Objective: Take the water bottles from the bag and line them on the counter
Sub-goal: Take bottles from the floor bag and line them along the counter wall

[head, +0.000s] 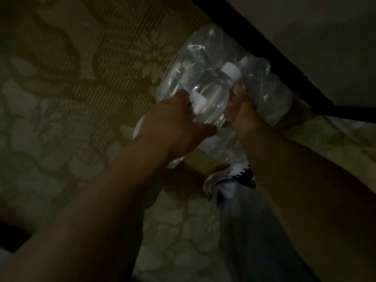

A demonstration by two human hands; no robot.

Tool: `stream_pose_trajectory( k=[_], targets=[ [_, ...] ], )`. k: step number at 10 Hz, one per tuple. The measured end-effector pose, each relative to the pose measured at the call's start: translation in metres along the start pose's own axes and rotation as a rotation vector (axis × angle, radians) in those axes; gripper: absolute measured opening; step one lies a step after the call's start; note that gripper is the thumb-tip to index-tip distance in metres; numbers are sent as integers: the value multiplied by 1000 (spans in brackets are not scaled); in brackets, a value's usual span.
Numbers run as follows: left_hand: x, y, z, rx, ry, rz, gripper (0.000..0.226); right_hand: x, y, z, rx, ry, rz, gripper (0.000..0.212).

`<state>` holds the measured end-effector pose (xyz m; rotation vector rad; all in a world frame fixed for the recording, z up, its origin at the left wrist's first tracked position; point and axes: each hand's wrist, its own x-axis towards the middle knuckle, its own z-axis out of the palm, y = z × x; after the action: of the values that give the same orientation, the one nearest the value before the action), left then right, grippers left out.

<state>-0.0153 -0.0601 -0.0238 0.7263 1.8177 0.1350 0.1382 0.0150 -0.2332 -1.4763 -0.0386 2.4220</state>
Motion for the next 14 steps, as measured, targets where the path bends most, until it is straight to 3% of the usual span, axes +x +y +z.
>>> stream_pose_trajectory(
  k=[1,2,3,4,6,8,9,11,12,14],
  targets=[
    [1,0,0,43,4,5,54,-16,-11,7,-85,571,-162,67],
    [3,2,1,38,19,-5,55,-32,-15,10,1,615,-130,64],
    [2,4,5,30,16,-8,55,-41,-11,15,122,457,-136,51],
    [-1,7,7,17,4,10,57,-58,-2,26,58,449,-177,38],
    [-11,7,4,-74,0,50,42,-96,9,42,15,610,-334,43],
    [-47,1,-17,-254,0,24,51,-156,-4,64,-464,734,-393,15],
    [-71,9,-34,-304,0,12,51,-195,-9,80,-589,712,-301,22],
    [-130,49,-80,-335,-74,82,54,-286,-37,147,-533,718,-286,13],
    [-164,77,-107,-360,-77,157,39,-337,-56,195,-535,657,-327,6],
    [-229,118,-172,-341,-51,284,54,-443,-85,287,-671,562,-434,16]
  ],
)
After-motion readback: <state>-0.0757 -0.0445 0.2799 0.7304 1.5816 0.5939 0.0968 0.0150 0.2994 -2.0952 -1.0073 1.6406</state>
